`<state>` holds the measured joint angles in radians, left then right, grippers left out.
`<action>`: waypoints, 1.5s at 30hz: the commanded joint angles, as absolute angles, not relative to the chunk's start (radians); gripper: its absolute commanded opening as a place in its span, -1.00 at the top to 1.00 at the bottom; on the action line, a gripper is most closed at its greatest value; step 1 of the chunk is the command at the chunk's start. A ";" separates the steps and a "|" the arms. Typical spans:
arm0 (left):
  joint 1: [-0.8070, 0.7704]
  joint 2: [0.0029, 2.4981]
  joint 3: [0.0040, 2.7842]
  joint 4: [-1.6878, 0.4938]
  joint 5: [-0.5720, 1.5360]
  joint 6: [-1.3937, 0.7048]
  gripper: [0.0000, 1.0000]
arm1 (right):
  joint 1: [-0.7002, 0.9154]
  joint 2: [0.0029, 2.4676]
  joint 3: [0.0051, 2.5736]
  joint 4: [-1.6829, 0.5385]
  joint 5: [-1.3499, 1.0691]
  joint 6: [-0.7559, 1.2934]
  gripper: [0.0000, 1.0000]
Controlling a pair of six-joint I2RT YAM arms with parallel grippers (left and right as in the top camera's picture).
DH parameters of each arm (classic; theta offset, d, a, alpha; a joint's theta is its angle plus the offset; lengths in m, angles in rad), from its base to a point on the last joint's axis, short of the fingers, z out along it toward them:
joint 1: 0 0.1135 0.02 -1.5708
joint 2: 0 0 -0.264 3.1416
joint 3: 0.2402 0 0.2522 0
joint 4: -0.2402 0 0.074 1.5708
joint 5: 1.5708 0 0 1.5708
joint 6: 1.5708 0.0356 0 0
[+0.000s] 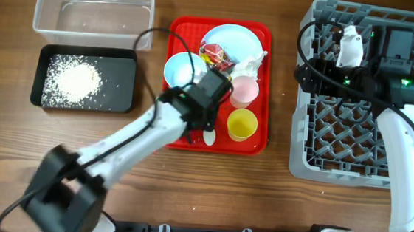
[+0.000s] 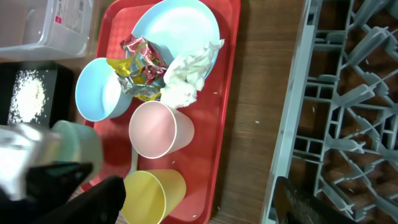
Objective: Sort waste into correct bins and load items into the dishwasher rack
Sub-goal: 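Grasp the green bowl with the cookie using the left gripper, then tip the green bowl over the black tray to drop the cookie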
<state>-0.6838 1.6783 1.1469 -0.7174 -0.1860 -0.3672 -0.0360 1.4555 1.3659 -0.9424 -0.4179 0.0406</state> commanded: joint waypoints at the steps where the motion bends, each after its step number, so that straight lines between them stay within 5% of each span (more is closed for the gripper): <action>1: -0.586 1.490 1.141 -0.722 -0.150 -0.435 0.92 | -0.032 1.467 1.382 -0.944 -0.414 0.027 -0.57; 18: 0.044 1.460 1.140 -0.749 0.308 -0.344 0.92 | -0.032 1.467 1.382 -0.943 -0.414 0.026 -0.58; 38: 0.105 1.591 1.140 -0.580 0.450 -0.315 0.92 | -0.032 1.467 1.382 -0.944 -0.414 0.025 -0.58; 45: 0.193 1.629 1.140 -0.526 0.679 -0.278 0.92 | -0.032 1.467 1.382 -0.952 -0.395 0.025 -0.58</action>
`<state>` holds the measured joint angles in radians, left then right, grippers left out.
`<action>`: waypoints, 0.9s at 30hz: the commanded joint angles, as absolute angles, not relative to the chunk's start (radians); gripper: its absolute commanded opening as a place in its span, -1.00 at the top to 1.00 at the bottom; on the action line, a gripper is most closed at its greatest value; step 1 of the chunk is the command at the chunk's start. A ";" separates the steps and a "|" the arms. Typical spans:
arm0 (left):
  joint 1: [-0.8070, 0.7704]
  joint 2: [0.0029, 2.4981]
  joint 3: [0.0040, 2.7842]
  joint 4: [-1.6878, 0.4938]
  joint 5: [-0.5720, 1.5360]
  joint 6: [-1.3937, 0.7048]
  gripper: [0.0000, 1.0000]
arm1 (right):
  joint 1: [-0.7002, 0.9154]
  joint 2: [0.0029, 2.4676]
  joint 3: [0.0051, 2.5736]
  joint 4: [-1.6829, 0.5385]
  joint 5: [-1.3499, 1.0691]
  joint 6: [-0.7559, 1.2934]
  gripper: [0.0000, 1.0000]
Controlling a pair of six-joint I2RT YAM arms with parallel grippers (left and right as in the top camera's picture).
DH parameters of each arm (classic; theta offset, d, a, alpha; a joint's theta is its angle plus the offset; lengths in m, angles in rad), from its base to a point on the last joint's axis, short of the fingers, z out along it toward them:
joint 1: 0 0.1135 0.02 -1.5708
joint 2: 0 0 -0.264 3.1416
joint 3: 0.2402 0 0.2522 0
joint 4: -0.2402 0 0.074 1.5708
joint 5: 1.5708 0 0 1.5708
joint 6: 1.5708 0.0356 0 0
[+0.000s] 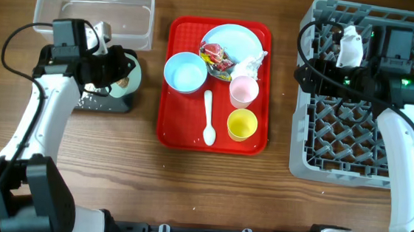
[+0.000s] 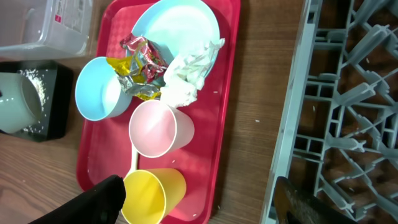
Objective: Sort waste into correct bins and load items into the dishwasher rack
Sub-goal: 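Tip the green bowl over the black tray to drop the cookie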
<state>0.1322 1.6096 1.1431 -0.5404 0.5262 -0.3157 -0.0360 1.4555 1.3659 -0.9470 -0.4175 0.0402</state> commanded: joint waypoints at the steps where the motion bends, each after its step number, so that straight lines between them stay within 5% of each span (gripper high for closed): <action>1: 0.215 1.630 1.140 -0.526 0.723 -0.270 0.92 | -0.032 1.467 1.382 -0.953 -0.386 0.025 -0.58; 9: 0.440 1.638 1.140 -0.531 1.069 -0.199 0.92 | -0.032 1.467 1.382 -0.954 -0.366 0.026 -0.58; 18: 0.463 1.819 1.140 -0.526 1.404 0.046 0.92 | -0.032 1.467 1.382 -0.957 -0.366 0.026 -0.58; 27: 0.463 1.917 1.141 -0.490 1.417 0.074 0.92 | -0.032 1.467 1.382 -0.957 -0.366 0.025 -0.58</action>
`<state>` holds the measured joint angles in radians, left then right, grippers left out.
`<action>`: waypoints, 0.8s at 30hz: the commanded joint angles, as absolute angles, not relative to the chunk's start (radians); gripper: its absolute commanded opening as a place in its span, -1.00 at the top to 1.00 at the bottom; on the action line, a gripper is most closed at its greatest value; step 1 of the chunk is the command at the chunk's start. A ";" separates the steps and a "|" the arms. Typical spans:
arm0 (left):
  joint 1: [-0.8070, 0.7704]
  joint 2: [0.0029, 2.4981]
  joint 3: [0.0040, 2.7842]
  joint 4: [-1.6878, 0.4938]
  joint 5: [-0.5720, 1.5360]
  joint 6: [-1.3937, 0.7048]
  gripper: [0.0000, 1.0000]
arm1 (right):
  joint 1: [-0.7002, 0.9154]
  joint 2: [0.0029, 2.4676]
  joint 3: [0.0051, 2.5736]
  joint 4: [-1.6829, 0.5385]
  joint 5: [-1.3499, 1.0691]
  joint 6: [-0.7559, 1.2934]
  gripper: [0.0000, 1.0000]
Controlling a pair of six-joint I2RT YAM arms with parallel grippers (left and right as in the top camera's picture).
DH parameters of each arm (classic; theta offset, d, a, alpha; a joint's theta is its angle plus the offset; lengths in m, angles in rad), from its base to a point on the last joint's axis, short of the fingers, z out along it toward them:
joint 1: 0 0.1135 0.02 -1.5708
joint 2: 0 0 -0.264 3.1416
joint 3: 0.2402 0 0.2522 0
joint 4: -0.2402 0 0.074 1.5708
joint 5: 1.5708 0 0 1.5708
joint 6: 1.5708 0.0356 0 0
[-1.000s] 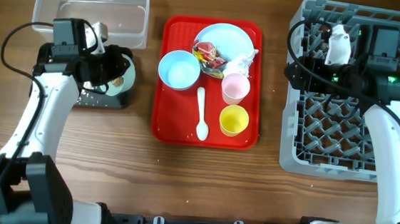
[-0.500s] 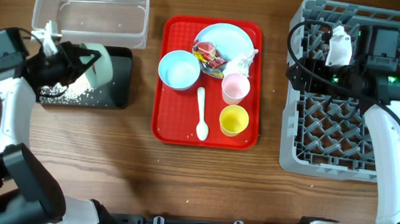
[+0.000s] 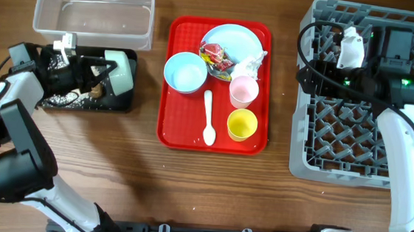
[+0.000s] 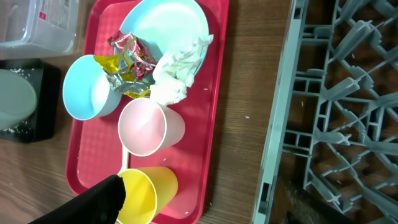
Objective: Sort waste into correct bins and load items into the dishwasher rack
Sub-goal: 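Tip the green bowl over the black tray to drop the cookie, then return the green bowl to the red tray and release it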
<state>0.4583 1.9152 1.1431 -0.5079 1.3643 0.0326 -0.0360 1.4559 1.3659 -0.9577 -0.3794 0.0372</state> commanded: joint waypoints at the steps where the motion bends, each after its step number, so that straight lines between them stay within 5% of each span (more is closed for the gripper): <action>1: 0.463 1.917 1.141 -0.488 1.417 0.073 0.92 | -0.032 1.467 1.382 -0.957 -0.366 0.026 -0.58; 13: 0.297 1.624 1.146 -0.490 1.164 0.037 0.92 | -0.032 1.467 1.382 -0.954 -0.366 0.028 -0.59; 24: -0.320 1.464 1.145 -0.610 0.332 -0.037 0.92 | -0.032 1.467 1.382 -0.950 -0.366 0.029 -0.59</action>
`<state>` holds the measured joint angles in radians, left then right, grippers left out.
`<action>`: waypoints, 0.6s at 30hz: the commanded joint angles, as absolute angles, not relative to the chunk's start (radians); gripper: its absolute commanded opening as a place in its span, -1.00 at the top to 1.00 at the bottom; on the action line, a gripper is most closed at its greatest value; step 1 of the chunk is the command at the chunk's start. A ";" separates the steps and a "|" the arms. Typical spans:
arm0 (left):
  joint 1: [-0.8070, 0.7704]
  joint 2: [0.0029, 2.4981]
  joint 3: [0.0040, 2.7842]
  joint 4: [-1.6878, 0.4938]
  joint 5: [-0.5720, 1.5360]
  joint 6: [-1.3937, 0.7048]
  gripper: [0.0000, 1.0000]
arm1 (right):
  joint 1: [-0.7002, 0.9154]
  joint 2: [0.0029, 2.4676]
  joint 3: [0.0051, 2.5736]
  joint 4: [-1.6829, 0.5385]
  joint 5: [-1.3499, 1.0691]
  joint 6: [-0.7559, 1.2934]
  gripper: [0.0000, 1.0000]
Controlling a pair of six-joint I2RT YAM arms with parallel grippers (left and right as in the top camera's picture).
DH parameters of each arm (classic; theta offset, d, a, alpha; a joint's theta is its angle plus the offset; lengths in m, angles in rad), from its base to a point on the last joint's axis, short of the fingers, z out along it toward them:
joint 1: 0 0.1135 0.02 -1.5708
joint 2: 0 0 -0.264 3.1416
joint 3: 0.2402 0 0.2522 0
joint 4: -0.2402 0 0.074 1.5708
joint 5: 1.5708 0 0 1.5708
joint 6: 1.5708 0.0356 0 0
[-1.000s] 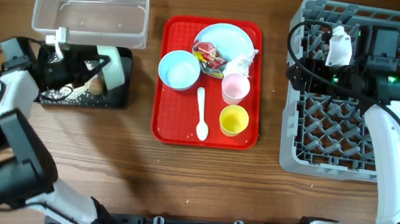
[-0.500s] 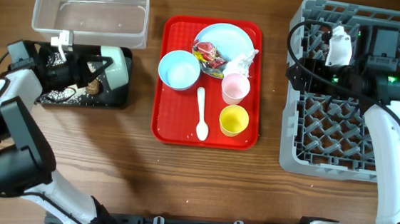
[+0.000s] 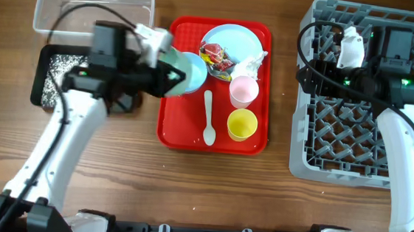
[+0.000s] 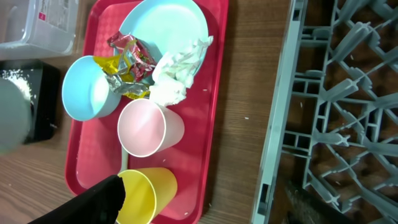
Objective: Sort waste into correct bins and load items into the dishwasher rack
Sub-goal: 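Return the green bowl to the red tray and release it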
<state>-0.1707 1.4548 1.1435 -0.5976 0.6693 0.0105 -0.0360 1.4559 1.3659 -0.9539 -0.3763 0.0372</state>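
Note:
My left gripper (image 3: 163, 74) is shut on a pale green bowl (image 3: 178, 64), held above the left edge of the red tray (image 3: 183, 133); in the right wrist view the bowl (image 4: 12, 118) is a blur. On the tray are a blue bowl (image 4: 87, 96), a pale blue plate (image 4: 168, 28) with crumpled wrappers (image 4: 127, 62) and a tissue (image 4: 177, 71), a pink cup (image 4: 149, 127), a yellow cup (image 4: 146, 193) and a white spoon (image 3: 208, 117). Over the grey dishwasher rack (image 3: 353, 142), my right gripper (image 3: 304, 70) is open and holds nothing.
A black bin (image 3: 47, 81) with rice grains lies left of the tray, partly covered by my left arm. Behind it stands a clear plastic container (image 3: 97, 4). Bare wooden table (image 3: 283, 85) separates the tray and the rack.
My left gripper has moved right with the green bowl, from lying tipped over the black bin to the tray's left edge. The right arm has not moved.
My left gripper was at the tray with the green bowl in it. Then it held the bowl over the black bin, then tipped on its side there. Now the bowl is back at the tray's left edge. The right gripper stayed open over the rack.

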 commanded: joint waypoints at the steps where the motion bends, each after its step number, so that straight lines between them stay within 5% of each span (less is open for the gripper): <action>1: -0.368 1.472 1.145 -0.611 0.252 -0.058 0.92 | -0.032 1.467 1.382 -0.950 -0.366 0.030 -0.59; 5: -0.482 1.511 1.145 -0.621 0.105 -0.095 0.92 | -0.032 1.467 1.382 -0.951 -0.366 0.030 -0.59; 18: -0.599 1.703 1.145 -0.704 0.080 -0.140 0.92 | -0.032 1.467 1.382 -0.951 -0.366 0.027 -0.59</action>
